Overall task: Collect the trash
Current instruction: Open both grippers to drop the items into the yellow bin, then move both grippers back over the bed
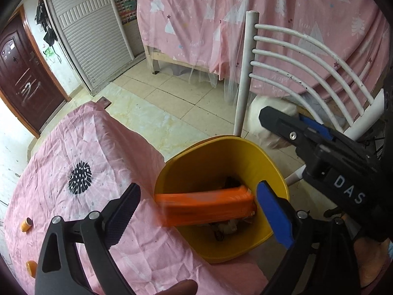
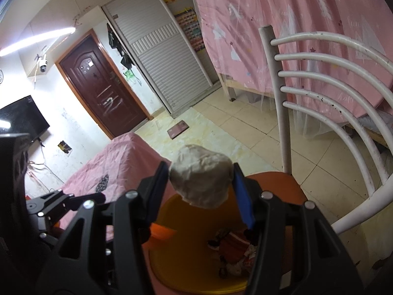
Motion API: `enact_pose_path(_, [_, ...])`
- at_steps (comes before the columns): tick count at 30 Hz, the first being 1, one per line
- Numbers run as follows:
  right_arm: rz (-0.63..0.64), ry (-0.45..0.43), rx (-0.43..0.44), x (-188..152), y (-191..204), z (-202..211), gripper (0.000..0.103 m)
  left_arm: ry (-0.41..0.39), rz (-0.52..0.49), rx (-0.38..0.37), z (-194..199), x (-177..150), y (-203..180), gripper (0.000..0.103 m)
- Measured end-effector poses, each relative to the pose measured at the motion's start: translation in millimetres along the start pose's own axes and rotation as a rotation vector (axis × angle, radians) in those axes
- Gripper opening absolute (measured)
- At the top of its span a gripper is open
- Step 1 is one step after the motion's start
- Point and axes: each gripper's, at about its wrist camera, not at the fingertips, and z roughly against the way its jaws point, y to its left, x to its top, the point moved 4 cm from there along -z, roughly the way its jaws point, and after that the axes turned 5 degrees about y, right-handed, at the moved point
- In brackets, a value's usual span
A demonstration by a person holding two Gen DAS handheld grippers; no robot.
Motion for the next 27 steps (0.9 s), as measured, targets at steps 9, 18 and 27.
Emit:
enact_pose_path(9, [0.012,0.009,0.001,-1.5,5.4,-2.6,0.055,-0.024,0.028,-0.005,12.8,-5.3,12.4,0.093])
enact_pose_path(18, [0.048,0.015,0.006,-1.0,24.1,-2.7,0.056,-0.052,0.066,-0.013,31.0,-12.2,27.6,0.093])
enact_pose_path(27, [0.092,0.015,0.005,3.8,50.5,-0.1,0.061,-0.077,0.109,-0.021,47.2,-21.8,53.3,0.093])
